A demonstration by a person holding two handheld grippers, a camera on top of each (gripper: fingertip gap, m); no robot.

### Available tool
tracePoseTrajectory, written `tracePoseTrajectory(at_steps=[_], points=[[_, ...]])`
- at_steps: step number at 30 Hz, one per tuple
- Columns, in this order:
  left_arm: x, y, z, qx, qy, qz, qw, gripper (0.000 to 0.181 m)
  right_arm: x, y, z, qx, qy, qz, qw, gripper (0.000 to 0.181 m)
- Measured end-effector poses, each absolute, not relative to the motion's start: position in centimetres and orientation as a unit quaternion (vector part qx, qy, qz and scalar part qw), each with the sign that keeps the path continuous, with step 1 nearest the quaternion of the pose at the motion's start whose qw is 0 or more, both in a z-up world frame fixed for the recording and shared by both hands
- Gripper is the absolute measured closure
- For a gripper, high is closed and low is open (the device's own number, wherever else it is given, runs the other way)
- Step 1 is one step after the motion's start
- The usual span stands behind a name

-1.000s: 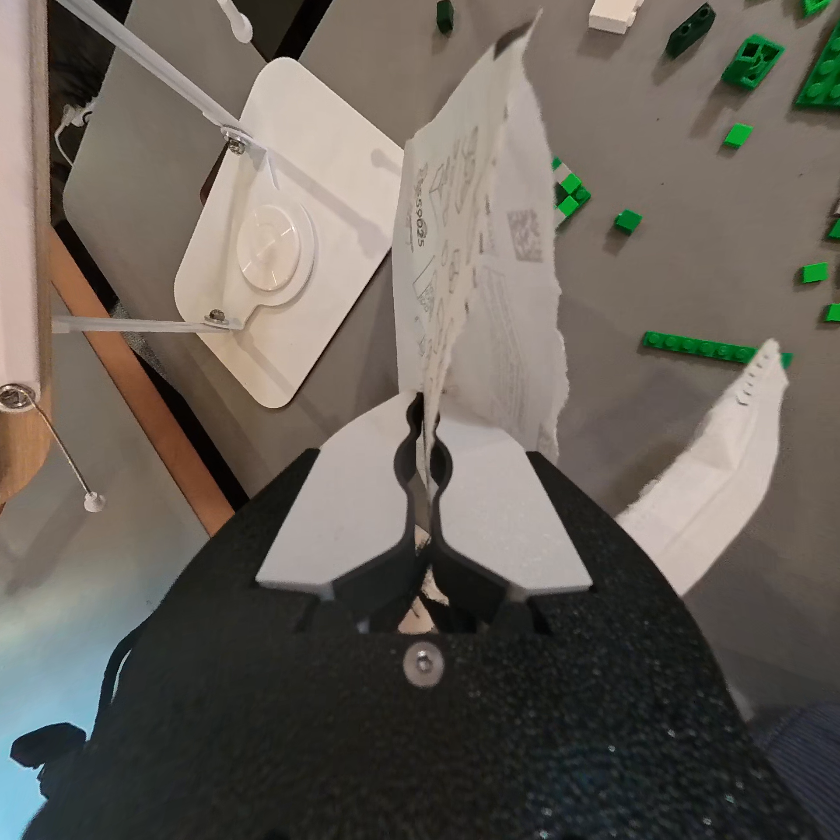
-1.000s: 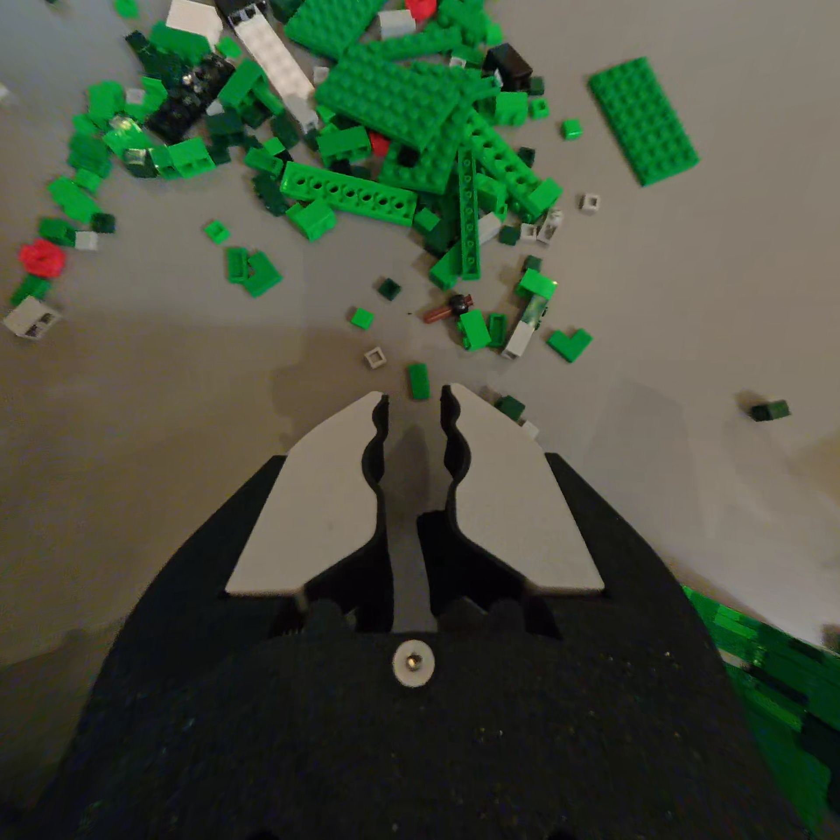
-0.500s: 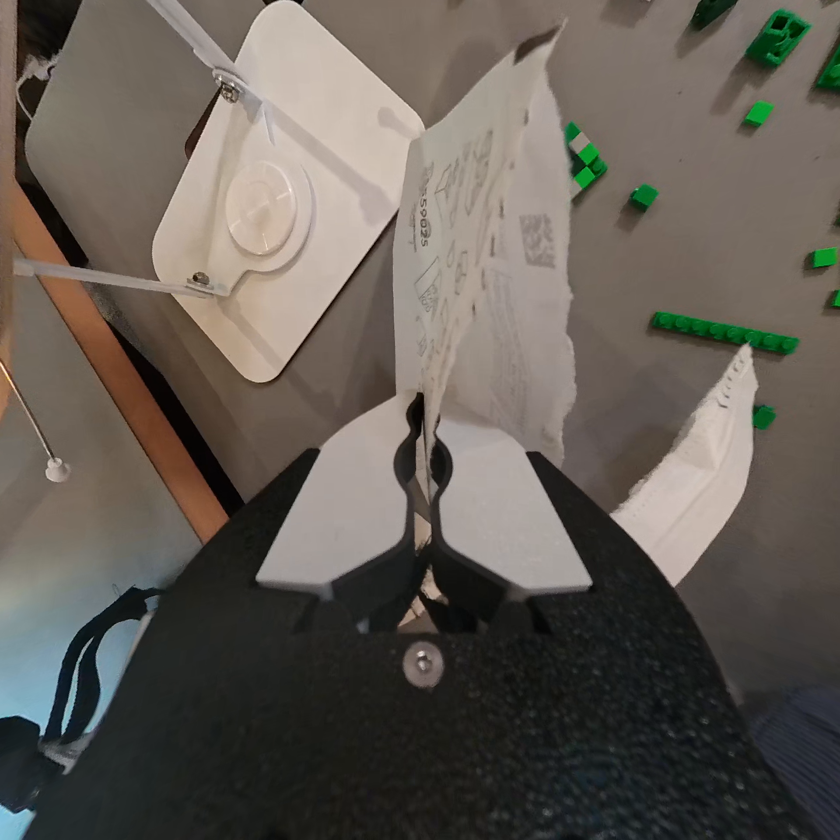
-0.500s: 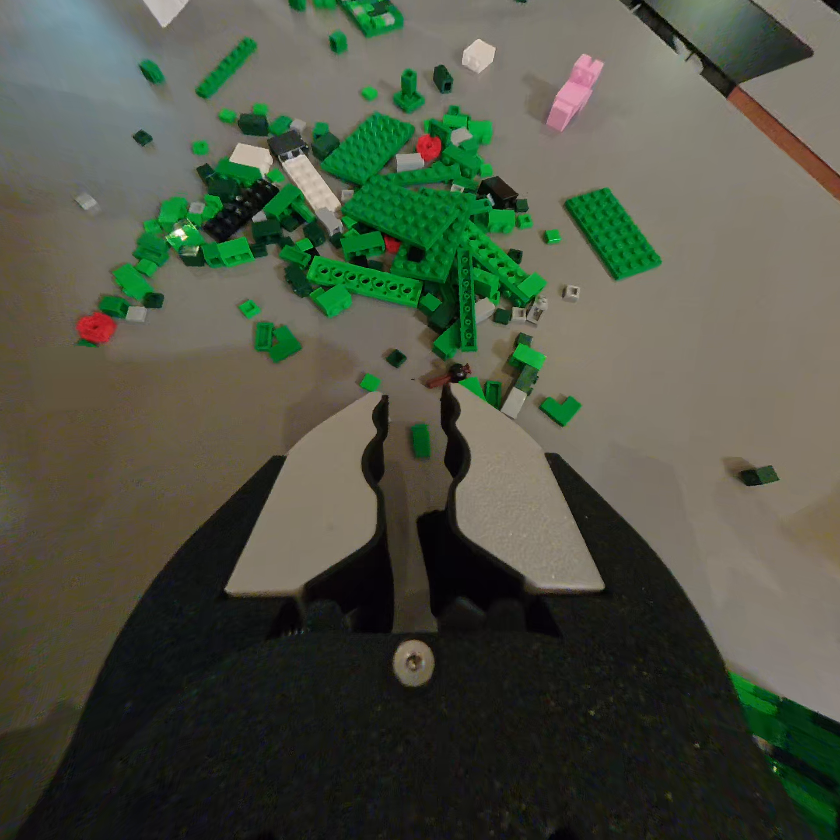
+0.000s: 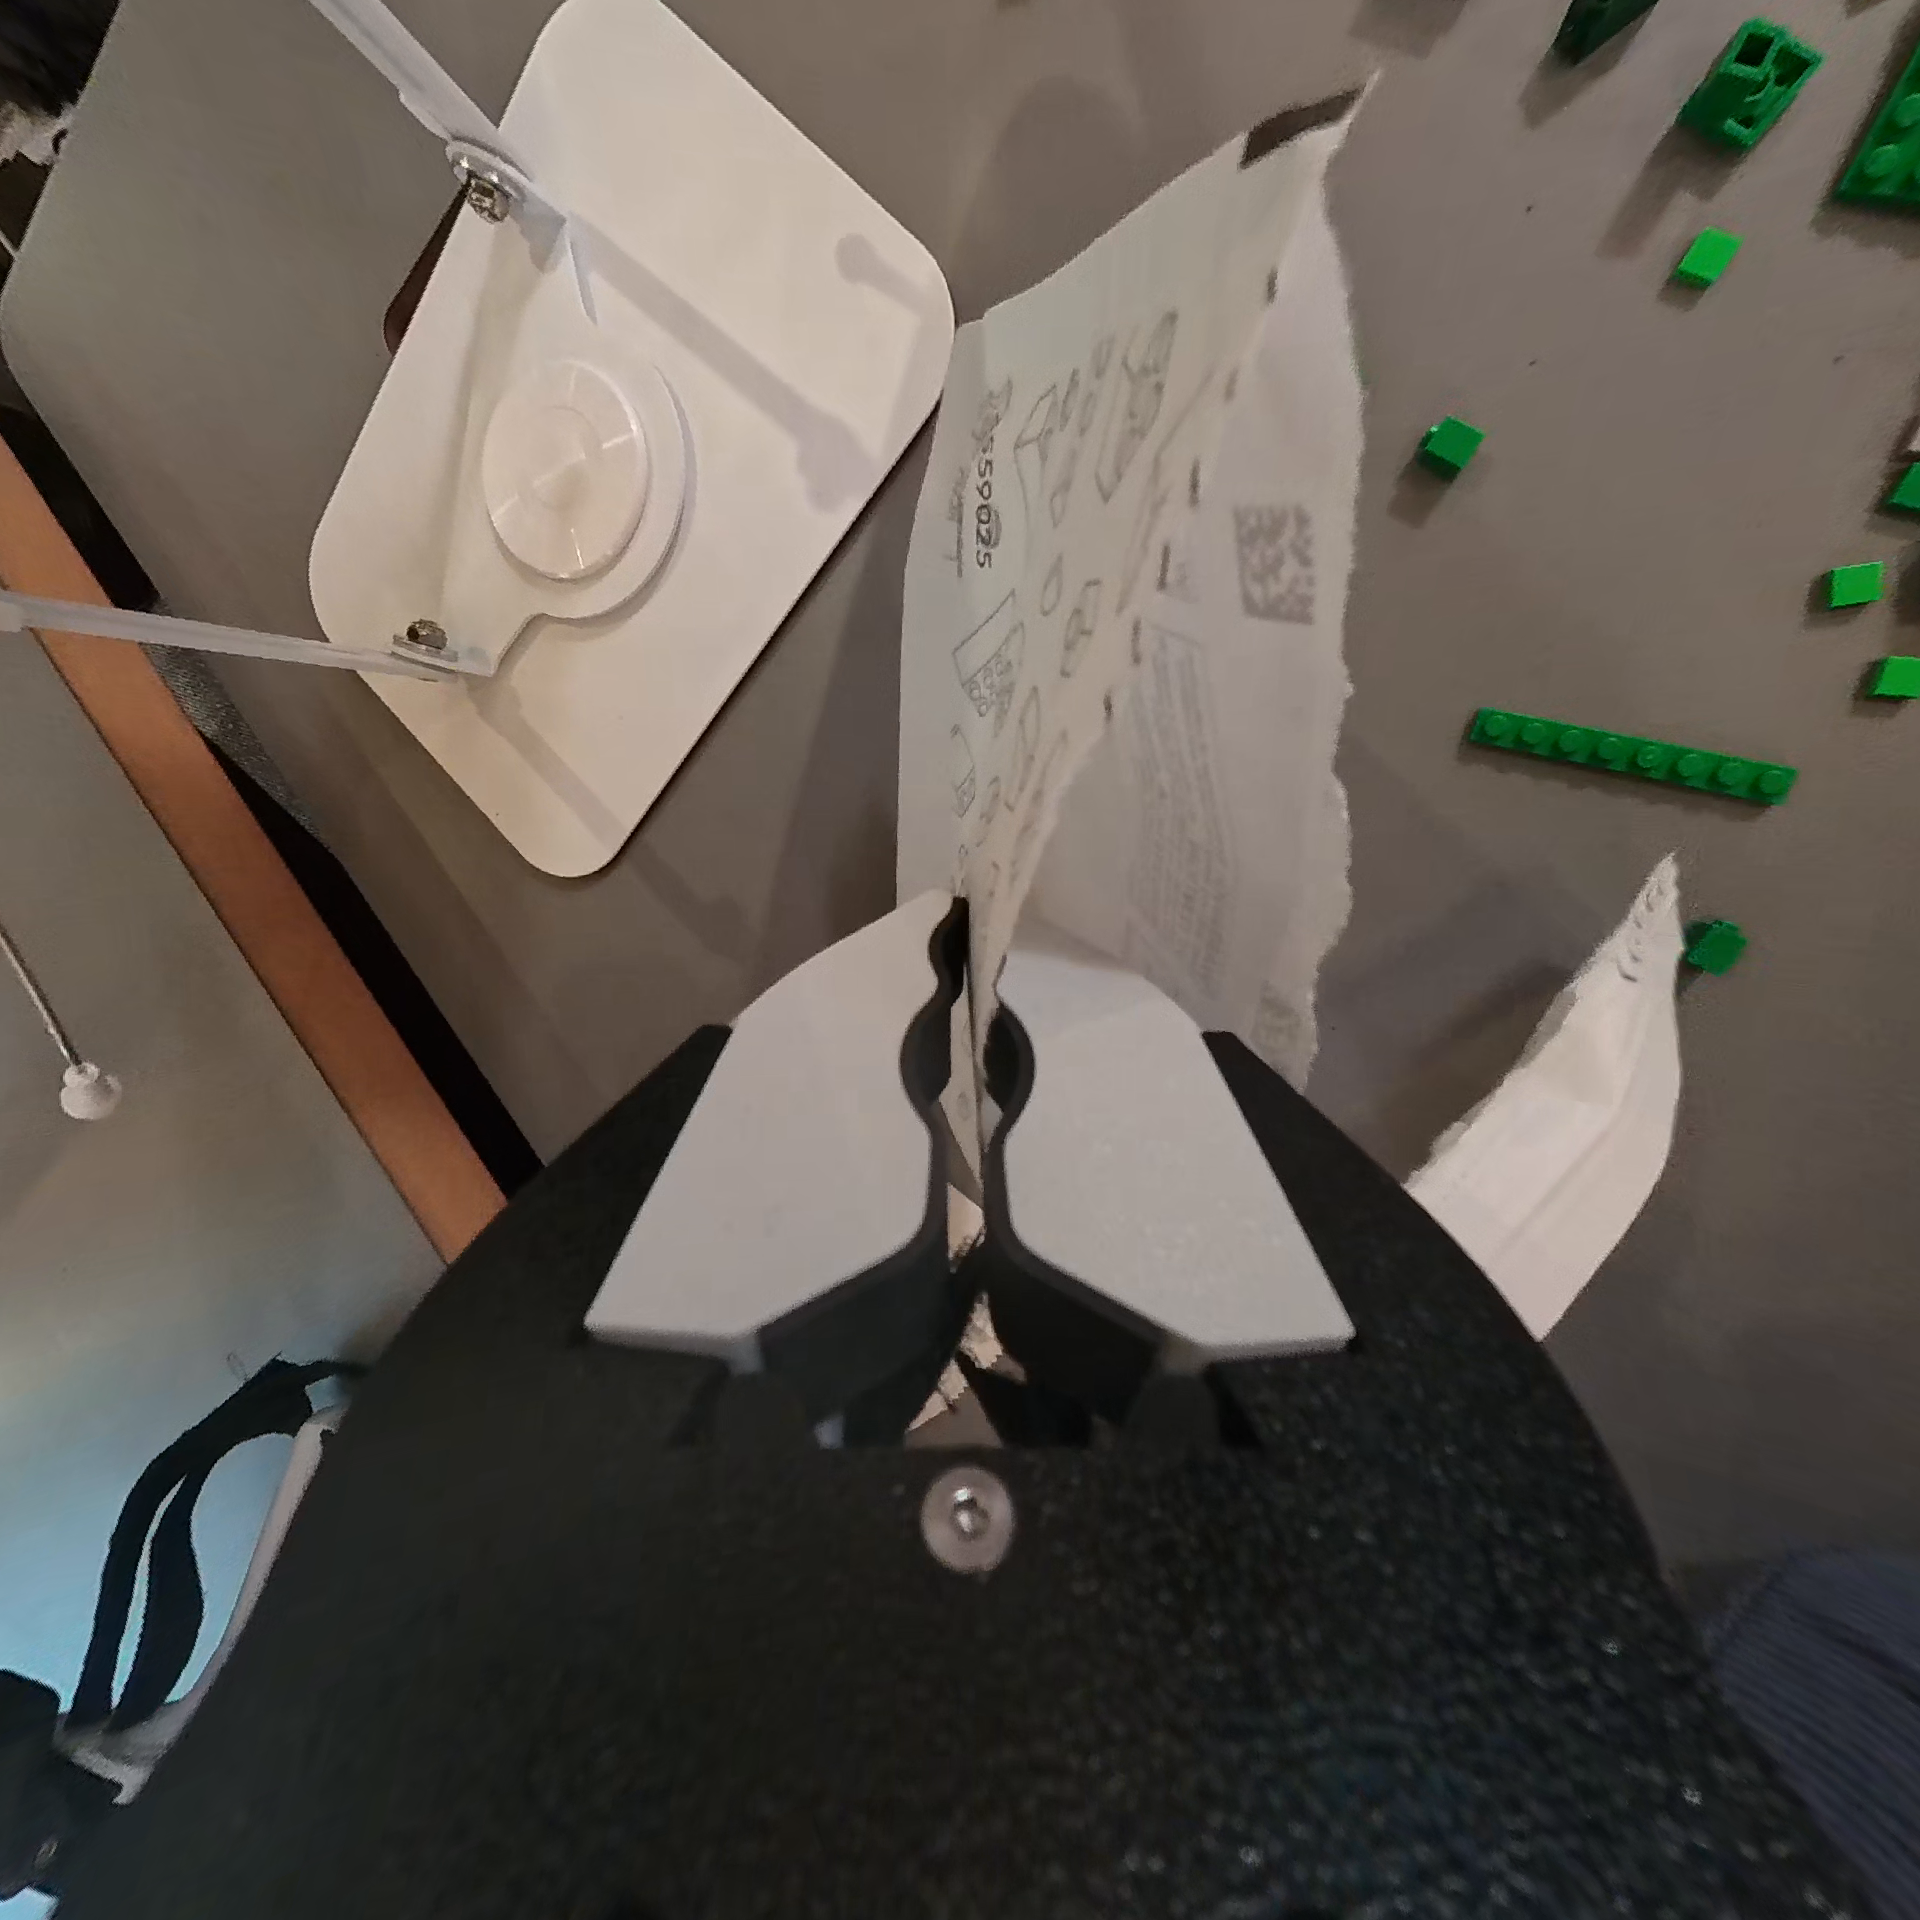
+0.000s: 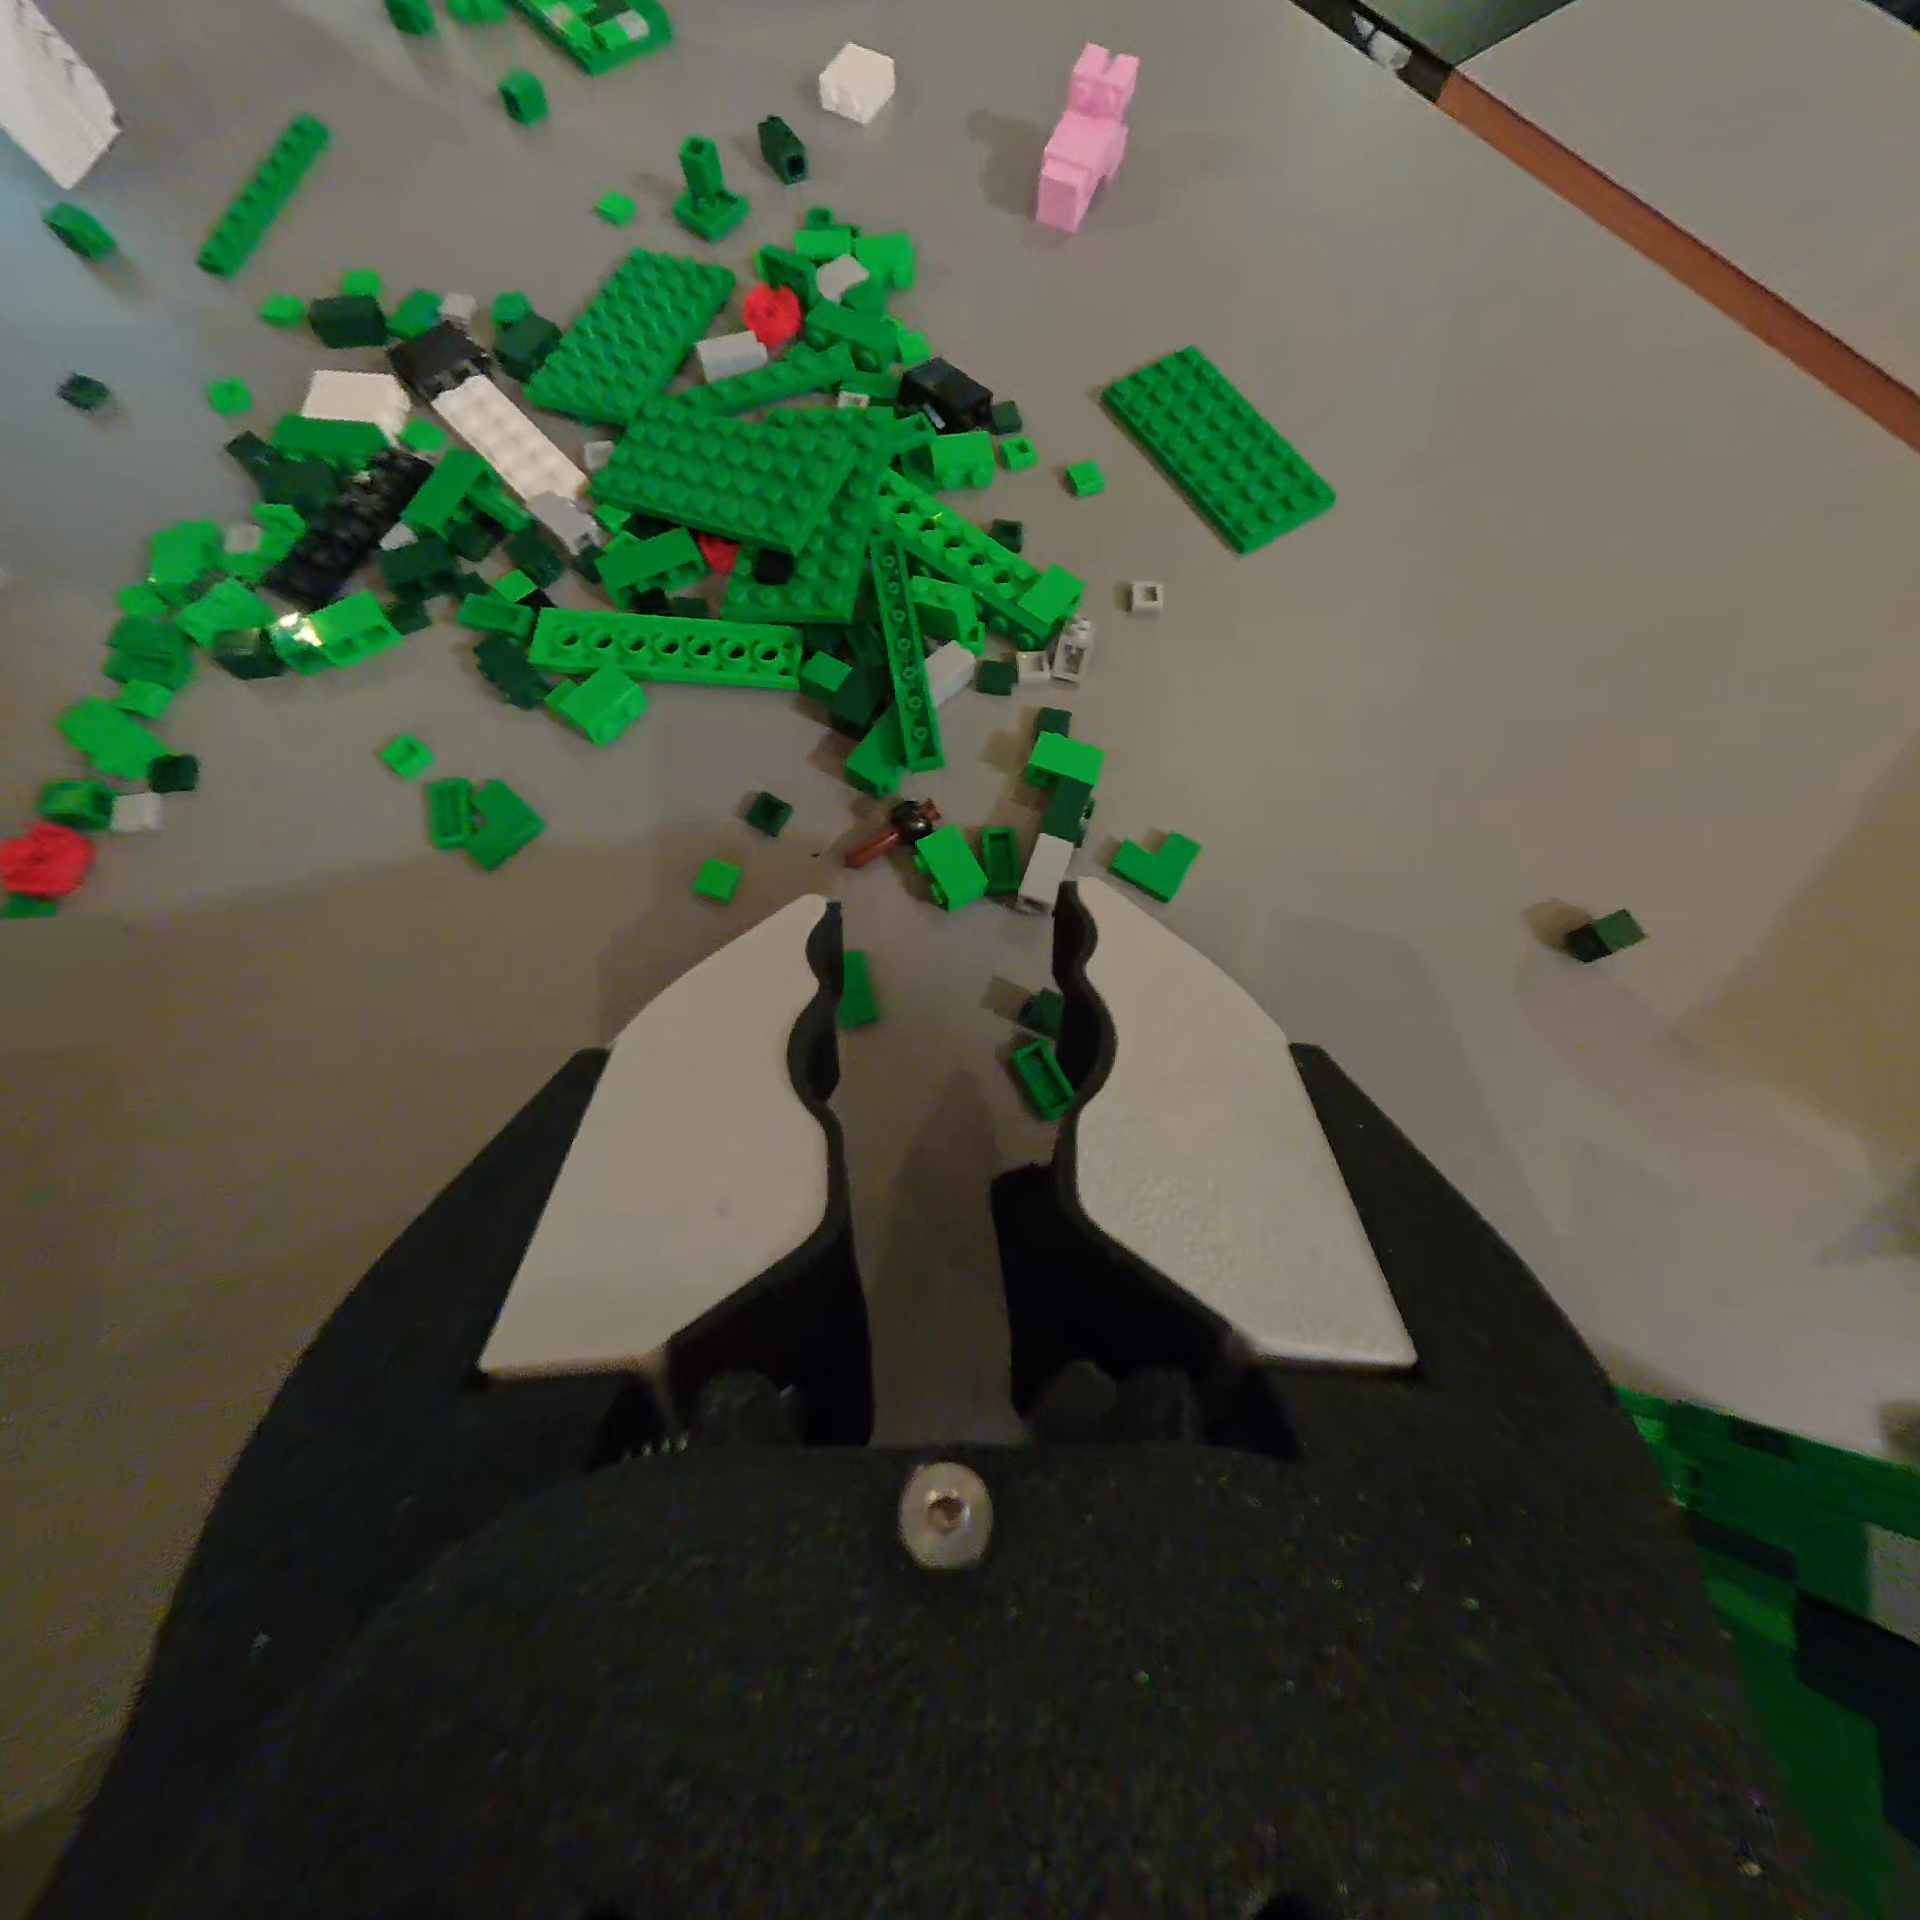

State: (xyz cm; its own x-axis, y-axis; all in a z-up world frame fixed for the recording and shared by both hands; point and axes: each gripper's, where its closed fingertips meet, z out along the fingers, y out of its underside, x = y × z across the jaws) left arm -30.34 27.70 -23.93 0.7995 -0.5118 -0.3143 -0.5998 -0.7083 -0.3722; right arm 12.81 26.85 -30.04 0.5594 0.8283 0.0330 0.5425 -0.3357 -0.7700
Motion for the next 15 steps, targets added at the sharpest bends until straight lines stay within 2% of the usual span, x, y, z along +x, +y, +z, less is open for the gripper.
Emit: tracePoseTrajectory(at_steps=[6,15], points=[[-30.1,27.8,-24.1,-0.919,0.306,0.089,0.232,0.181,13.1,27.2,-30.2,-0.798,-0.44,0.157,0.381,0.154],[-29.4,27.8,-24.1,-0.915,0.32,0.082,0.233,0.181,13.7,26.5,-32.5,-0.82,-0.475,0.132,0.291,0.161]])
